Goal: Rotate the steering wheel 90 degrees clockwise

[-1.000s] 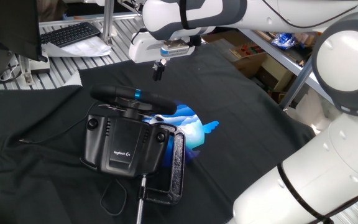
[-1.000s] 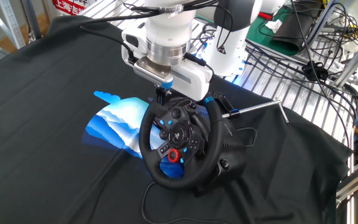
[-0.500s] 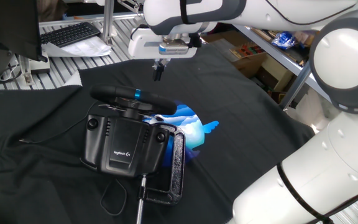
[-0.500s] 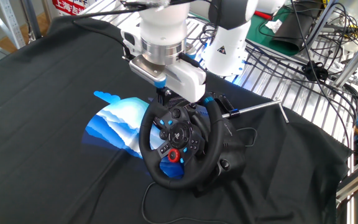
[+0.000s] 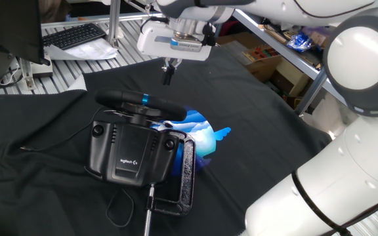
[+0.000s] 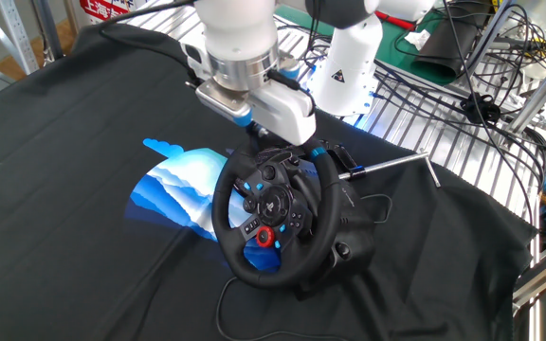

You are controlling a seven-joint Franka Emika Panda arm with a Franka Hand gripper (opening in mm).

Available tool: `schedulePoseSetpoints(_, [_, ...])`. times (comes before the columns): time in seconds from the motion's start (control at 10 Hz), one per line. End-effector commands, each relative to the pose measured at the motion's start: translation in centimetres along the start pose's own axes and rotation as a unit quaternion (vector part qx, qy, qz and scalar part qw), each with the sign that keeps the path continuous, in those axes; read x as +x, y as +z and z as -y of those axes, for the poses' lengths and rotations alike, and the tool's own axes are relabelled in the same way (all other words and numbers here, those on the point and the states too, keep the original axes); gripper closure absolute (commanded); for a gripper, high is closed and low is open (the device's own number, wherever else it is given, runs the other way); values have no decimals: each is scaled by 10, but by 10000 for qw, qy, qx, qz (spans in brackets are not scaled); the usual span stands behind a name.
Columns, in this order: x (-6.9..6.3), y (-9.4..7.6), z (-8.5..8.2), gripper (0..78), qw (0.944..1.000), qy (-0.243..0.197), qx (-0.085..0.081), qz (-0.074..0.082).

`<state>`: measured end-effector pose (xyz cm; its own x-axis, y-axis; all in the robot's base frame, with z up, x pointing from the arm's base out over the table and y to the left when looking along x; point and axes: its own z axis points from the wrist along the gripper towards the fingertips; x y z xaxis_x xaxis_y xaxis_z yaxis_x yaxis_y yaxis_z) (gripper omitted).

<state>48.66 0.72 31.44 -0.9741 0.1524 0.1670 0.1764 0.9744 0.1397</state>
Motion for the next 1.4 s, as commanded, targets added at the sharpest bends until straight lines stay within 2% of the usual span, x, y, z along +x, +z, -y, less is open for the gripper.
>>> schedulePoseSetpoints(0.1, [4,-1,-7,776,9999,62,-95,-109])
schedulePoseSetpoints(0.4, [10,0,-15,776,9997,106,-142,-143])
schedulePoseSetpoints(0.5, [15,0,-27,776,9996,110,-206,-156])
schedulePoseSetpoints(0.6, [18,-1,-34,776,9992,306,-186,-163])
schedulePoseSetpoints(0.8, [22,0,-41,776,9954,912,-93,-289])
schedulePoseSetpoints(0.9, [22,0,-41,776,9931,1135,49,-283])
schedulePoseSetpoints(1.0, [22,0,-41,776,9911,1271,315,-226])
schedulePoseSetpoints(1.1, [22,0,-41,776,9857,1488,775,-150])
schedulePoseSetpoints(1.2, [22,0,-41,776,9840,1588,795,-158])
schedulePoseSetpoints(1.4, [22,0,-41,776,9701,2215,983,-122])
